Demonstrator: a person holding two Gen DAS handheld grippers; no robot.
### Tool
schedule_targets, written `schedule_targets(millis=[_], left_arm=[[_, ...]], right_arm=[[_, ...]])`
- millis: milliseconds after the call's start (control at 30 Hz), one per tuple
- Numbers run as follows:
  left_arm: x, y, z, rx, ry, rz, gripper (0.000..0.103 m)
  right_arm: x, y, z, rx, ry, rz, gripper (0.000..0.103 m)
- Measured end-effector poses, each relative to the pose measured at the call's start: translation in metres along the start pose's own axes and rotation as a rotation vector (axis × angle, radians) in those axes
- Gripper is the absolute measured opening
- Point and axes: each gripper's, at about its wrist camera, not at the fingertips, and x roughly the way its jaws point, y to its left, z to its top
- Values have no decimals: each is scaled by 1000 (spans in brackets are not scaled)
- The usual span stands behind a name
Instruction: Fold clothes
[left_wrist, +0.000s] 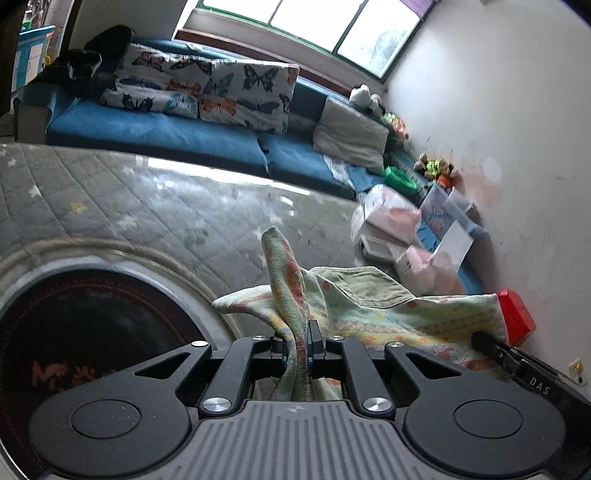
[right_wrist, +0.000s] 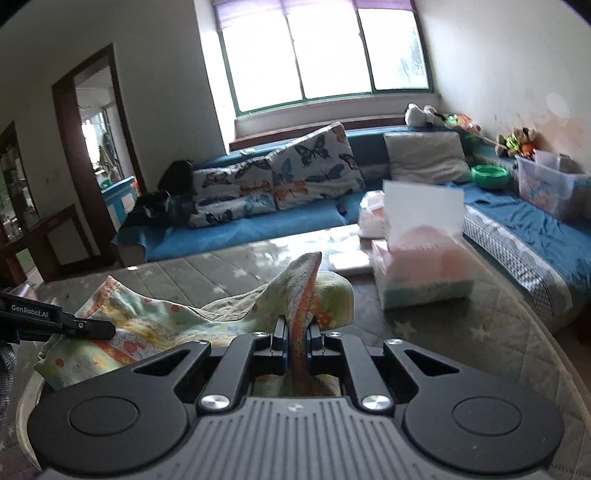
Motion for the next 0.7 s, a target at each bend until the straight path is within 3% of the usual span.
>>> schedule_targets(millis=[233, 333, 400, 467, 500, 533, 600, 700], left_arm=[[26, 3, -20, 9, 82, 28, 10], [29, 8, -26, 17, 103, 54, 14], [27, 11, -27, 26, 104, 77, 22], [24, 13, -25, 42, 94, 103, 28], [21, 14, -24, 50, 84, 119, 30], [18, 15, -21, 53, 72, 132, 31], [14, 17, -16, 50, 49, 149, 33], [13, 15, -9, 45, 34, 141, 33]], right_arm=[[16, -19, -23, 18, 91, -50, 9], [24, -29, -31, 29, 132, -93, 19], [26, -35, -33, 27, 135, -128, 21], [26, -41, -33, 25, 132, -158, 28], [26, -43, -33, 29, 128, -163, 38], [25, -43, -32, 29, 123, -159, 47], [24, -42, -31, 23, 109, -141, 51], [30, -33, -29, 14, 104, -97, 70]])
